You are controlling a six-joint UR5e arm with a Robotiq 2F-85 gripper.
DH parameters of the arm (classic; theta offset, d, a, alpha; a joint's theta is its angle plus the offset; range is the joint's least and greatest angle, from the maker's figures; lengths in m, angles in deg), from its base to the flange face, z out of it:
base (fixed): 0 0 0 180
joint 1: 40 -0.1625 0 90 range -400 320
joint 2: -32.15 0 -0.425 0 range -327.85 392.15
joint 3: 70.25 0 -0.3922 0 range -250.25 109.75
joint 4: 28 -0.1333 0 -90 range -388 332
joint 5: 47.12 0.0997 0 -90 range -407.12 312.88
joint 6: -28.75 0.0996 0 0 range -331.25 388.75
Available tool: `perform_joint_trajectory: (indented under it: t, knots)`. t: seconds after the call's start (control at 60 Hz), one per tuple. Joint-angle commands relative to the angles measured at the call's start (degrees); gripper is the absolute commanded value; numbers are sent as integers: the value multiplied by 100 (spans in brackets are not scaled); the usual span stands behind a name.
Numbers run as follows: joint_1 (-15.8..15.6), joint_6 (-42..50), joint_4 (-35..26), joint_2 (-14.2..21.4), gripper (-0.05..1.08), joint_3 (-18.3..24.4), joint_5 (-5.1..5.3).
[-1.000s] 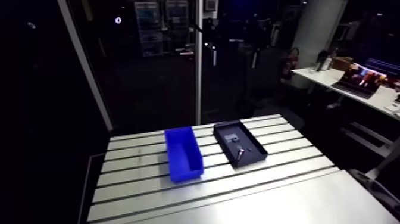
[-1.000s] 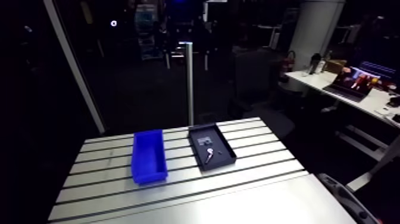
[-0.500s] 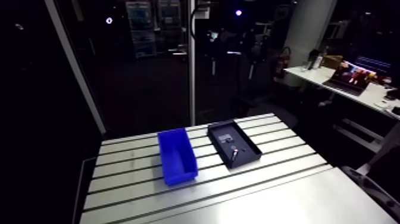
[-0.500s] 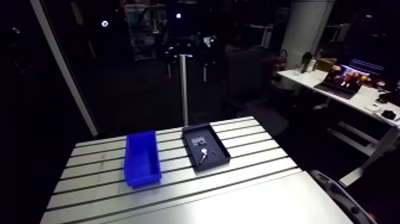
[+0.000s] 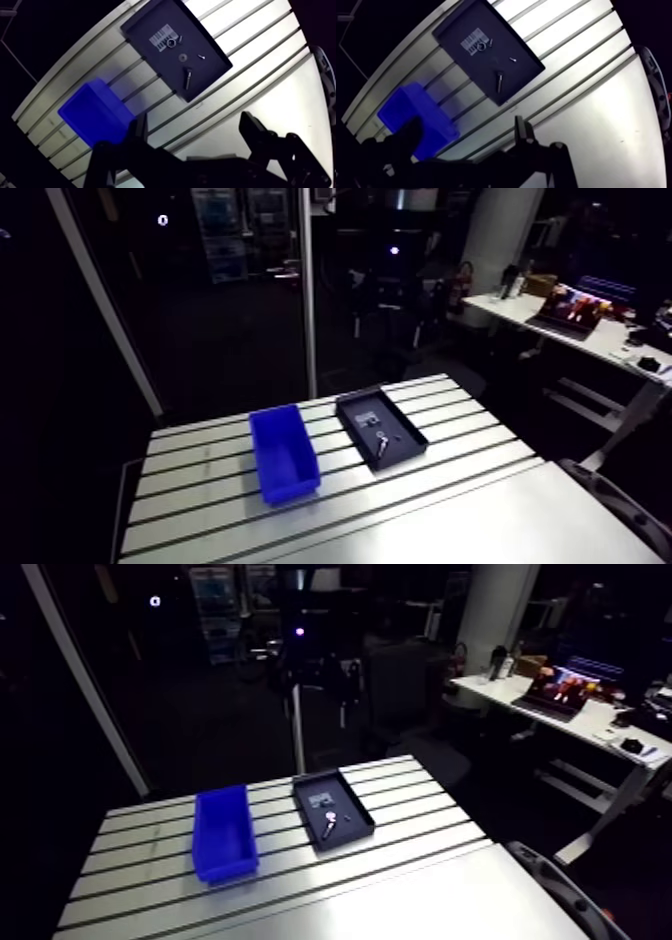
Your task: Pick up the M10 bolt from the tray and put it into the blue bin.
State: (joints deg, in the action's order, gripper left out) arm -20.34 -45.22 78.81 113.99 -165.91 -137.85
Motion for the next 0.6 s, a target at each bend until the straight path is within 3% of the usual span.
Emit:
perform_joint_trajectory:
  t: [0.017,0.483,0.6]
  knots:
    - [47,81,278,-118,1,-268,-10]
    - [109,72,728,-502,1,-630,-44]
    - [126,72,841,-580,7,-703,-45]
